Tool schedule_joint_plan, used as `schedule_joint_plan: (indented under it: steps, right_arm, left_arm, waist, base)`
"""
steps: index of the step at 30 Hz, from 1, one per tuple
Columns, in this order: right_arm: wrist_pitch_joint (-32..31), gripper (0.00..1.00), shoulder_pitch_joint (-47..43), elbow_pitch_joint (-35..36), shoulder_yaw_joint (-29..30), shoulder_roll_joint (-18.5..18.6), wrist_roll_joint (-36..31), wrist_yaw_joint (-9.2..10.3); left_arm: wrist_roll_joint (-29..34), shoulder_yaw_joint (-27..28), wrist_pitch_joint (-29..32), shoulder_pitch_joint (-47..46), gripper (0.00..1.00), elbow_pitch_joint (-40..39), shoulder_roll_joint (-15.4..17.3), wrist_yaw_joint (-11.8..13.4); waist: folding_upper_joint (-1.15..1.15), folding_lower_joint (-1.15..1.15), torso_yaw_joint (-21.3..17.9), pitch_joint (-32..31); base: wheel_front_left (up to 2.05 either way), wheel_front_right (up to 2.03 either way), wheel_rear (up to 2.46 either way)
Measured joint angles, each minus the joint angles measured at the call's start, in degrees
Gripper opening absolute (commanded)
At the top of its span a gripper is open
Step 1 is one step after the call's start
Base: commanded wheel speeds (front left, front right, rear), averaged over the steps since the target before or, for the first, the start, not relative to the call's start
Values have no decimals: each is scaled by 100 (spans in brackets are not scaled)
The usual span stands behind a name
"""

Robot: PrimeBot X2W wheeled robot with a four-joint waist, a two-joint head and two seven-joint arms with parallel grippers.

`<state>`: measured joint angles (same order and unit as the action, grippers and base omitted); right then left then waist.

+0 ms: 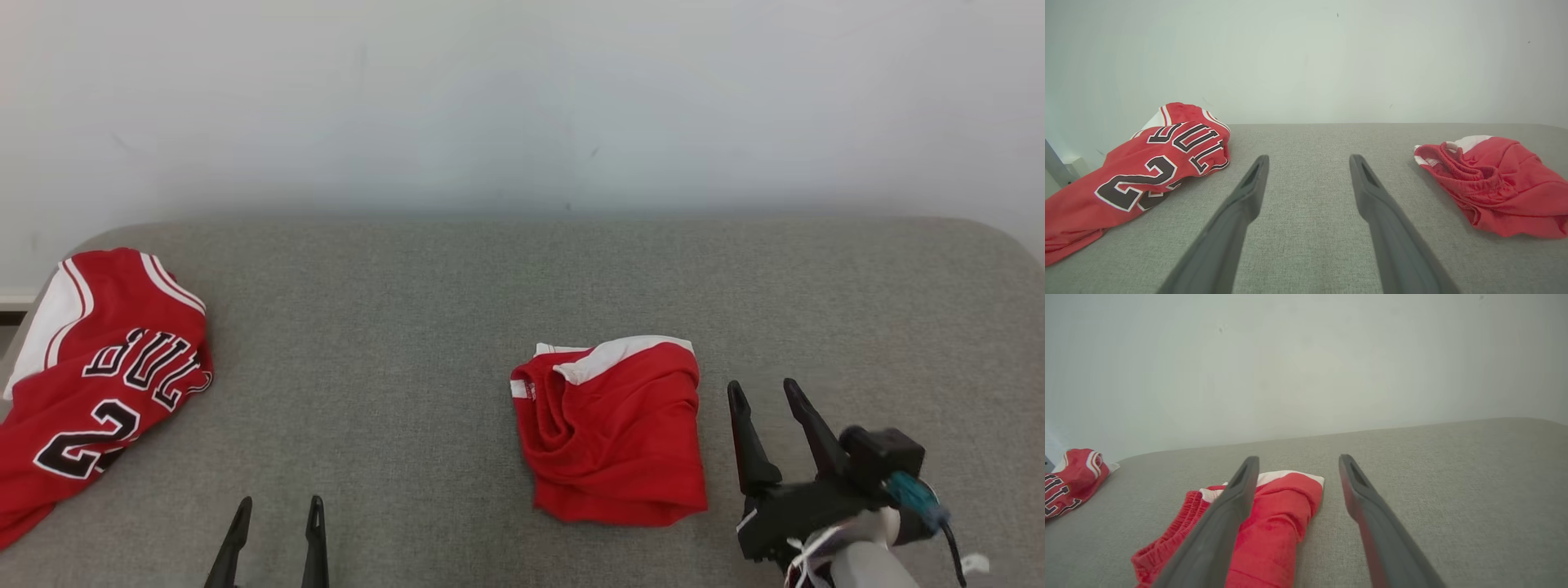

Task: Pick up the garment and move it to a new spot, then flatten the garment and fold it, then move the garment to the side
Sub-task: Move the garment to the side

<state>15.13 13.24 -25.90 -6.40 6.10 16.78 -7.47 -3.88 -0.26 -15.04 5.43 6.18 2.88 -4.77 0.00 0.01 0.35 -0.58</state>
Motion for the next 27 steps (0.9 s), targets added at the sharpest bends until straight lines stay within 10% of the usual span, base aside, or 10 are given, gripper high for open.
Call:
schedule_joint_plan:
  steps: [14, 27]
  right_arm:
    - [-286, 100, 2121, -3250, 73, -33, 34, 0]
    - [-448, 100, 2668, -4419, -290, -178, 299, 0]
  left_arm:
    - [-16, -439, 0, -357, 100, 105, 0, 18]
    - [-125, -688, 0, -751, 100, 247, -1, 58]
  waist:
    - [0, 0, 295, 407]
    - [0, 0, 553, 820]
  base:
    - [0, 0, 0]
    - [0, 0, 0]
